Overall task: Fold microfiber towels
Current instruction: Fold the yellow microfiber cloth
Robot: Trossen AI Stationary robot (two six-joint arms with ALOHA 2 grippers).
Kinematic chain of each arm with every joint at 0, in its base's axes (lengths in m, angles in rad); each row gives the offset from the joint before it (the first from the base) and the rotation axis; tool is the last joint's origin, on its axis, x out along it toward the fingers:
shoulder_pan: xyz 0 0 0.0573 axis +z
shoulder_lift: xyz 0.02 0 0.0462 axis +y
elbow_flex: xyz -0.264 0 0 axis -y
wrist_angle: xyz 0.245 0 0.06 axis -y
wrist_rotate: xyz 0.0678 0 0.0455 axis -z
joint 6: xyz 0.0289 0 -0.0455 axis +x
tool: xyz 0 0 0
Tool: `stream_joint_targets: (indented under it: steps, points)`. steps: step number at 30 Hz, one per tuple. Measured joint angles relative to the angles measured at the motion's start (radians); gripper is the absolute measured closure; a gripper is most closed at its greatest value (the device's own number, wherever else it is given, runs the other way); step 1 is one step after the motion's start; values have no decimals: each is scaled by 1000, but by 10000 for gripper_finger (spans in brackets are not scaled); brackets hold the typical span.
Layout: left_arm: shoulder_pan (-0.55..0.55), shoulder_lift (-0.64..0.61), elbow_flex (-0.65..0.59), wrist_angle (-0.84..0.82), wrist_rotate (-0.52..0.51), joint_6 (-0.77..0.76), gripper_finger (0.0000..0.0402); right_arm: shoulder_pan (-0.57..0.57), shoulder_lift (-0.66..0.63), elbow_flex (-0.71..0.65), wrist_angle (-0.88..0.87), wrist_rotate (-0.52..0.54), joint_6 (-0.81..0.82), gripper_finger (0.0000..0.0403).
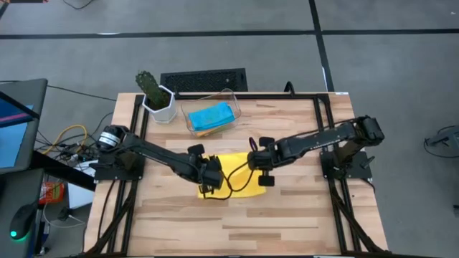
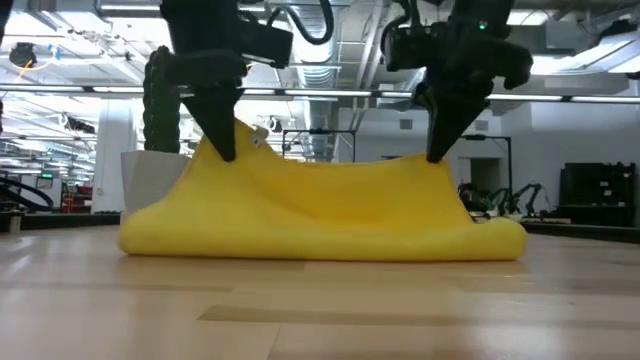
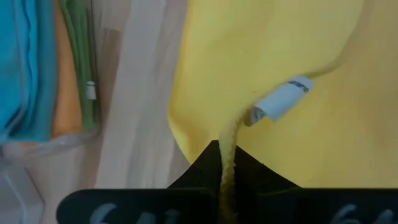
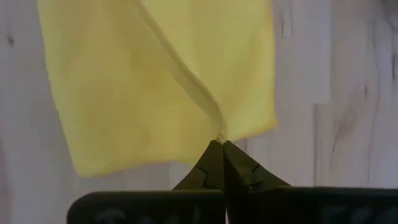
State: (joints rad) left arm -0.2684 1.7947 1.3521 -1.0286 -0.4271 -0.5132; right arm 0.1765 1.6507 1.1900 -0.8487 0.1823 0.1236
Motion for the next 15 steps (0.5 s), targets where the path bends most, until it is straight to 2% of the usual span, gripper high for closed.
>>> stream_joint_targets:
  steps: [10, 15]
  points:
    - [68, 0, -59, 149, 43, 47, 401, -50, 44, 1, 32, -26, -70, 384]
    - [94, 0, -97, 153, 82, 25, 401, -83, 58, -7, 51, -24, -93, 381]
